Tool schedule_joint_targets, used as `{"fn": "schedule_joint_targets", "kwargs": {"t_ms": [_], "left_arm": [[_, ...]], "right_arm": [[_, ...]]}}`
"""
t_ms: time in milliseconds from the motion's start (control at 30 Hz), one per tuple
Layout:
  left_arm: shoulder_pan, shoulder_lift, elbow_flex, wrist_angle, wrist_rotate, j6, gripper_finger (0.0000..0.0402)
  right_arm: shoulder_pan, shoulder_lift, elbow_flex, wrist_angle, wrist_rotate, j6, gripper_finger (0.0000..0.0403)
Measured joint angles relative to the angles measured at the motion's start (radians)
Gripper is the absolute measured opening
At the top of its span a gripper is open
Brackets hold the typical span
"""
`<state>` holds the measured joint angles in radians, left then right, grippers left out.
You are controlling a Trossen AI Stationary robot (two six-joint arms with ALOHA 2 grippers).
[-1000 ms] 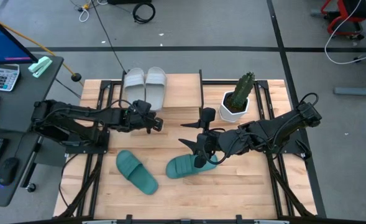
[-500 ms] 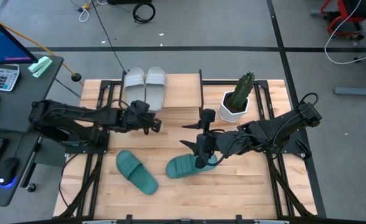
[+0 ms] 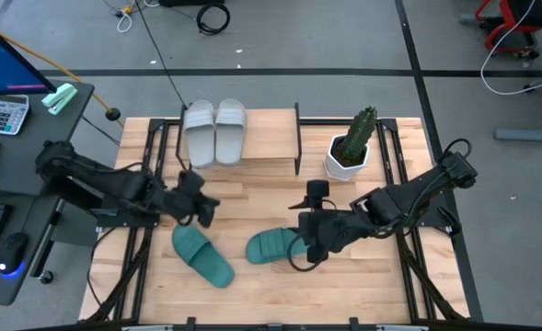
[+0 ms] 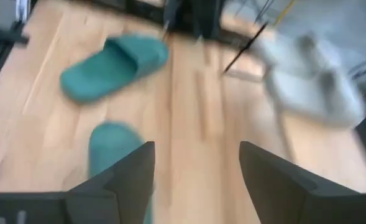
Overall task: Pick and place slides into the shelf
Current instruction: Put the right green slipper on the shelf
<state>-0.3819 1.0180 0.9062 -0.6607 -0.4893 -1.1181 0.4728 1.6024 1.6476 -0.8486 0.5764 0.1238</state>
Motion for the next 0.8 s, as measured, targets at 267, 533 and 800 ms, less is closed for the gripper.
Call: {"fn": "schedule_joint_targets", "kwargs": {"t_ms": [267,533,800], "left_arm": [[-0.159,0.010,0.000,-0.013,0.023,-0.092,0.0008],[-0.251,0.016,0.000,-0.082,0.023,-0.172,0.0017],[-0.296,0.017,0.000,-0.089,0.023,-0.183,0.0012]], "right_arm": [[0.015,0.001,-0.179,0.039,-0.140,0.289,0.0240],[-0.001,0.001,-0.436,0.265,-0.143,0.707,0.0240],[-0.008,0.001,-0.606,0.582,-0.226,0.985,0.0240]]}}
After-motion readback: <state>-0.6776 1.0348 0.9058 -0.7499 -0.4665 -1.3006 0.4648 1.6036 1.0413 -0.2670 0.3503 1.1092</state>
